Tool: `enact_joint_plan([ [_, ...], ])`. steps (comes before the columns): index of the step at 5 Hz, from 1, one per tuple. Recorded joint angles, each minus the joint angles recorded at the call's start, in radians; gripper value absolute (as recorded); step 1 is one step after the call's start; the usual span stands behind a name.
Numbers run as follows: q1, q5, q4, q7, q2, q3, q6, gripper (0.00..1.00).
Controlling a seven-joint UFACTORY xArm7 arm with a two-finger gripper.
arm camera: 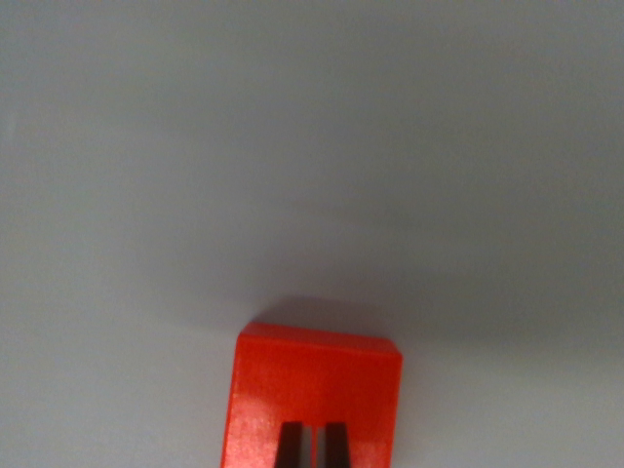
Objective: Reach red block
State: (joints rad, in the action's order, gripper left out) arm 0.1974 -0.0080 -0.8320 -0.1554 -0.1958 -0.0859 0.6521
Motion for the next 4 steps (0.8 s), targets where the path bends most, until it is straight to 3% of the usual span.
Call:
enact_joint_plan([
  [4,0.0051,-0.0004,0.025,-0.006,-0.005,-0.004,-0.028,0.00],
])
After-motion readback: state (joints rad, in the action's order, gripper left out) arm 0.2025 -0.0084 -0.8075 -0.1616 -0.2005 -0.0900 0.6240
